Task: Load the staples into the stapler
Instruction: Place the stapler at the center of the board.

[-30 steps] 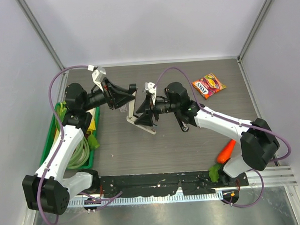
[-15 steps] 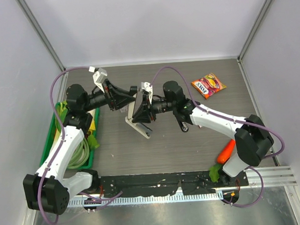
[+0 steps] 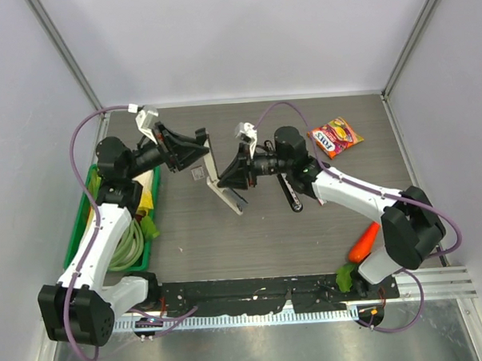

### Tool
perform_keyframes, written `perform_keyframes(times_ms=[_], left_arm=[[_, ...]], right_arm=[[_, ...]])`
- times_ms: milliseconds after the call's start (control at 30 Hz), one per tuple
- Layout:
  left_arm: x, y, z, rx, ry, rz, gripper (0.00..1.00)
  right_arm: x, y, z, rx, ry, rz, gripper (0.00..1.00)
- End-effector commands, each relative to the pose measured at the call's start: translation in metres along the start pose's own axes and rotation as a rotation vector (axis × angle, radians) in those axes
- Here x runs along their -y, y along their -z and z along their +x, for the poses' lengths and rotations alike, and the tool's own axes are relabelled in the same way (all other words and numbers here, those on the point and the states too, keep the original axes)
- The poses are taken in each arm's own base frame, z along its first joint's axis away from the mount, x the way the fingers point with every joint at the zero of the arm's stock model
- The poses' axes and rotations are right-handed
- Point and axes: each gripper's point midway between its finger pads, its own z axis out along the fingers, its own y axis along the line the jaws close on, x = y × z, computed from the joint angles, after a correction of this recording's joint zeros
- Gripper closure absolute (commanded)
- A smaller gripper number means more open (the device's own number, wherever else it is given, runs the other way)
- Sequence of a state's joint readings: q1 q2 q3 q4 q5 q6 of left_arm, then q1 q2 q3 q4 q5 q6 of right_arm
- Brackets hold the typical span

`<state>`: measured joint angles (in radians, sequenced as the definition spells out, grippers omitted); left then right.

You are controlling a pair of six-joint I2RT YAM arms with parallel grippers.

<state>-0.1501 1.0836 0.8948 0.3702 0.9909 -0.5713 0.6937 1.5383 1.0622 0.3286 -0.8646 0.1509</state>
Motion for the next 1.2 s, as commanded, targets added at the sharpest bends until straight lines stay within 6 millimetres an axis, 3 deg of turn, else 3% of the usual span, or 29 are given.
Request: perform_keyframes(times_ms=[0,100,200,333,500,667,800,900,933,967,1033,1067,1167], left_arm=[[0.012,0.011,-0.042,0.14,-0.109,-0.019,1.0],[0.008,0.014,-0.041,0.144,-0.112,-0.034,1.0],[0.007,0.016,-0.04,0.143,-0.114,-0.039,0.91],[0.005,0.017,-0.037,0.14,-0.113,-0.047,0.63],[0.005,0.02,-0.035,0.131,-0.116,-0.053,0.37],[0.005,0.022,-0.036,0.115,-0.128,-0.061,0.21],[0.009,0.024,-0.037,0.07,-0.151,-0.066,0.07],[0.006,0.03,-0.034,-0.014,-0.175,-0.13,0.05],[0.011,0.033,-0.043,-0.021,-0.206,-0.151,0.04],[-0.001,0.041,-0.03,-0.085,-0.21,-0.224,0.04],[0.003,0.051,-0.038,-0.11,-0.281,-0.285,0.03],[-0.005,0.063,-0.025,-0.175,-0.294,-0.354,0.0],[-0.004,0.085,-0.023,-0.216,-0.351,-0.465,0.0]], right_arm=[[0.011,0.036,-0.057,0.196,0.02,0.09,0.99],[0.017,0.051,-0.069,0.248,0.041,0.125,0.99],[0.017,0.057,-0.07,0.259,0.051,0.141,0.99],[0.019,0.06,-0.075,0.285,0.044,0.168,0.99],[0.024,0.072,-0.086,0.345,0.023,0.216,0.99],[0.043,0.08,-0.085,0.305,0.051,0.343,0.99],[0.077,0.096,-0.071,0.251,0.031,0.56,0.99],[0.096,0.102,-0.049,0.187,0.011,0.699,0.99],[0.1,0.102,-0.043,0.168,0.007,0.726,0.99],[0.104,0.102,-0.036,0.147,-0.001,0.75,0.99],[0.113,0.106,-0.023,0.117,-0.037,0.824,0.99],[0.119,0.105,-0.015,0.101,-0.057,0.848,0.99],[0.133,0.108,-0.004,0.07,-0.11,0.925,0.99]])
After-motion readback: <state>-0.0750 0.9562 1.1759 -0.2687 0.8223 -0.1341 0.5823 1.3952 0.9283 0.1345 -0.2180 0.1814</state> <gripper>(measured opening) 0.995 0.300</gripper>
